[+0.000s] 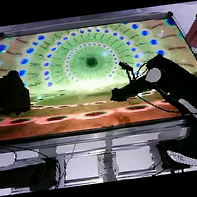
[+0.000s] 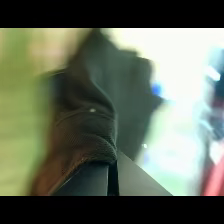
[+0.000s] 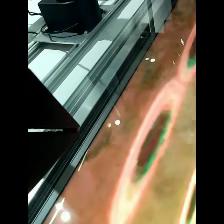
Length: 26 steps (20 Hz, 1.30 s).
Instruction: Fold the clothes and pants, and hang the long-sleeved shirts on hangers.
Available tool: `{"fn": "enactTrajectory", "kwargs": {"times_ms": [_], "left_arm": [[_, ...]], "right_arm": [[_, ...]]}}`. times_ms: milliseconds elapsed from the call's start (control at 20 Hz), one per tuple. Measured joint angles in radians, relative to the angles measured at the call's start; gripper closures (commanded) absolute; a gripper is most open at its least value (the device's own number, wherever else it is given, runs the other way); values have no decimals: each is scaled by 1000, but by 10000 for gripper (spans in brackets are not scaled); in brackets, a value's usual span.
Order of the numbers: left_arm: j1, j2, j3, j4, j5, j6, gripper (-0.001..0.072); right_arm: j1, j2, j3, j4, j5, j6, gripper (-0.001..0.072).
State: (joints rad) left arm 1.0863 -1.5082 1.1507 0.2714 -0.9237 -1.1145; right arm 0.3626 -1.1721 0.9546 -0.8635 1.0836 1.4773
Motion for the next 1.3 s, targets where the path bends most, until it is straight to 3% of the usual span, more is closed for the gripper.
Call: {"fn": "enactTrajectory", "kwargs": {"times_ms": [300, 500, 700, 950, 1300], "left_arm": [[-353, 71, 558, -15, -309, -116, 693], [-648, 75, 809, 199, -459, -258, 692], [-911, 50, 855, 449, -657, -354, 692], [-1181, 38, 818, 749, -764, -407, 691], [-1338, 36, 807, 946, -884, -435, 691]], "right_arm": [[0, 22, 95, -27, 50, -40, 690], [-1, 62, 207, -132, 118, -68, 690], [-1, 111, 258, -283, 180, -77, 691], [-1, 134, 272, -388, 263, -80, 690], [-1, 254, 95, -371, 290, -82, 690]]}}
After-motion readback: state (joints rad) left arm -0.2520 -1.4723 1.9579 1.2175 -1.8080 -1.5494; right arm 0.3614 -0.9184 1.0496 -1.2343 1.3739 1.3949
